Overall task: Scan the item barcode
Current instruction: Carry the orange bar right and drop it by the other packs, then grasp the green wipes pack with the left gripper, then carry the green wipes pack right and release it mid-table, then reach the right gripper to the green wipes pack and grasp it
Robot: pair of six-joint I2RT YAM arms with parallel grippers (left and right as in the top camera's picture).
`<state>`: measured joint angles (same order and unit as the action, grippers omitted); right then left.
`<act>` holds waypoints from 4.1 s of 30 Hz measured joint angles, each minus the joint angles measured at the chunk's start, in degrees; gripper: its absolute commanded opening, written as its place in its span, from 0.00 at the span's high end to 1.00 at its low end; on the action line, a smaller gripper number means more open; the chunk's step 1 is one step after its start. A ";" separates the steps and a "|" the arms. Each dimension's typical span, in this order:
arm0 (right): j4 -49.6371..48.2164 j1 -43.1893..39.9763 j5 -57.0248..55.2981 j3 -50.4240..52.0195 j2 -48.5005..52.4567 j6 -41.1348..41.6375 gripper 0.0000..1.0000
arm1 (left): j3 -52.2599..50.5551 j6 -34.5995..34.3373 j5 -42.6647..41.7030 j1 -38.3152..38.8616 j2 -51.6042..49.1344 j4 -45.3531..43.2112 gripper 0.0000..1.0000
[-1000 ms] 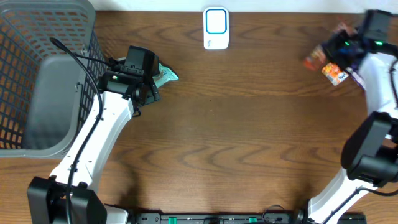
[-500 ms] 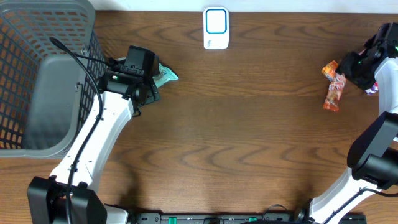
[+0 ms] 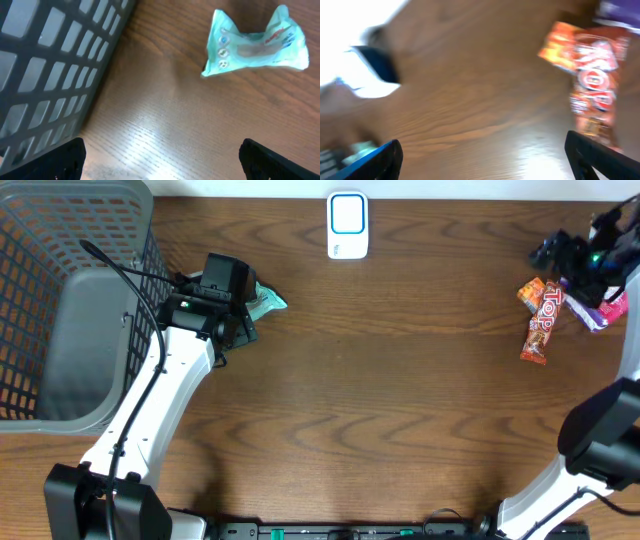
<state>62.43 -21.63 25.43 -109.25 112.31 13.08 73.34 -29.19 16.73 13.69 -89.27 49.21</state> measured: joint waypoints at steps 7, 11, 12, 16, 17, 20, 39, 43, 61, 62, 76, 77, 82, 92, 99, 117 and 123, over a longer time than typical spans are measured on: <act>-0.07 0.00 3.21 -0.42 -0.96 0.00 0.01 | -0.15 -2.03 -2.10 0.00 -0.09 -9.49 0.02; 0.00 0.00 1.97 -0.42 -0.96 0.00 0.01 | -0.24 -1.81 -5.92 -0.04 -0.09 -10.78 0.02; 0.04 0.00 1.77 -0.42 -0.96 0.00 0.01 | -0.33 -0.37 -8.04 -0.09 -0.20 -12.66 0.02; 0.11 0.00 1.46 -0.42 -0.96 0.00 0.01 | -0.33 9.16 -19.19 -0.15 -1.18 -18.88 0.02; 0.11 0.00 1.42 -0.42 -0.96 0.00 0.01 | -0.33 11.32 -21.16 -0.09 -1.73 -19.91 0.02; 0.13 0.00 1.27 -0.42 -0.96 0.00 0.01 | -0.33 15.63 -23.96 -0.11 -4.20 -22.36 0.01; 0.13 0.00 0.85 -0.42 -0.96 0.00 0.01 | -0.39 41.33 -5.29 1.68 -21.53 -30.03 0.05; 0.13 0.00 0.85 -0.42 -0.96 0.00 0.01 | -0.39 42.73 -3.80 1.68 -24.90 -30.27 0.27; 0.13 0.00 0.70 -0.42 -0.96 0.00 0.01 | -0.72 33.14 -16.26 9.20 -16.06 -25.33 0.92; 0.13 0.00 0.70 -0.42 -0.96 0.00 0.01 | -0.72 32.41 -16.70 10.56 -14.69 -24.94 0.93; 0.13 0.00 0.70 -0.42 -0.96 0.00 0.01 | -0.72 20.65 -18.71 28.61 -10.05 -22.91 0.48; 0.13 0.00 0.70 -0.42 -0.96 0.00 0.01 | -0.72 20.15 -17.62 28.87 -10.05 -23.02 0.43; 0.13 0.00 0.70 -0.42 -0.96 0.00 0.01 | -0.72 19.28 -13.25 25.73 -10.05 -21.88 0.33; 0.13 0.00 0.70 -0.42 -0.96 0.00 0.01 | -0.74 14.38 -10.80 10.73 -10.05 -12.79 0.14; 0.13 0.00 0.70 -0.42 -0.96 0.00 0.01 | -0.74 13.75 -10.34 2.40 -10.05 -9.94 0.14; 4.09 0.17 8.44 -0.42 -0.96 9.99 0.01 | -0.74 12.66 -10.36 -6.10 -10.05 -4.63 0.02; 8.07 6.23 13.11 0.94 -0.98 -0.39 0.01 | -0.74 12.66 -10.34 -6.10 -10.05 -4.63 0.02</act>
<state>70.50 -15.40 38.54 -108.31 111.33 12.69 72.60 -16.53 6.39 7.60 -99.33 44.58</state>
